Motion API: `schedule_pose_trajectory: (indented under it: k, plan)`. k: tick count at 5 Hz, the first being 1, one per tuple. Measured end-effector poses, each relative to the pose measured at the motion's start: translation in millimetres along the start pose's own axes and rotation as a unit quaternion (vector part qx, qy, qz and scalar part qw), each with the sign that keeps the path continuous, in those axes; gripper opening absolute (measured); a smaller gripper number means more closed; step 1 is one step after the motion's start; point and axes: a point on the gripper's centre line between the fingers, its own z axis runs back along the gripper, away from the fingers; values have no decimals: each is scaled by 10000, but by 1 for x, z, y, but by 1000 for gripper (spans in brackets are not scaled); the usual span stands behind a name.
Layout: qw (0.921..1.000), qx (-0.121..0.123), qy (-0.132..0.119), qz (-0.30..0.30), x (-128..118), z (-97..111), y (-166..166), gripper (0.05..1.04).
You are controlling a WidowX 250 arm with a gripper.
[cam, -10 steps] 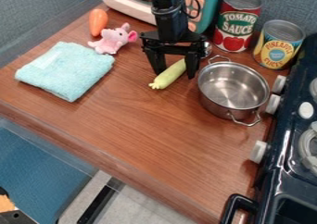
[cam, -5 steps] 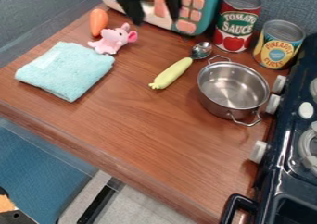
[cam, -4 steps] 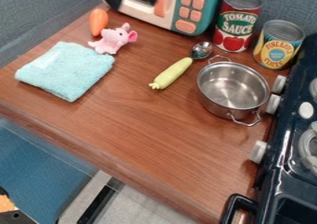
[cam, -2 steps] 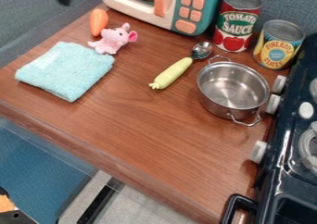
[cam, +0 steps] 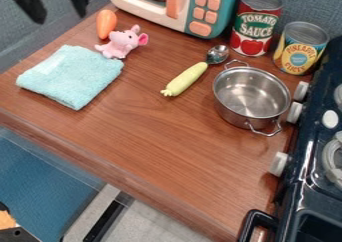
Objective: Move the light blue towel to the right side of the table under the gray pot
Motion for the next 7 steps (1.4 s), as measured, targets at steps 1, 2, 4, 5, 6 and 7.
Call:
schedule_pose_trajectory:
  k: [1, 2, 4, 5, 6, 7]
  plan:
    - [9998, 146, 81, -79, -3, -10, 16, 999]
    - [9993, 370, 57, -44, -13, -23, 26, 999]
    - [9978, 613, 239, -106, -20, -62, 22, 999]
    - [9971, 721, 240, -76, -22, -80, 16, 1000]
    - [9970, 652, 312, -282, -30, -84, 7, 1000]
    - [9958, 509, 365, -666, -46, -83, -10, 999]
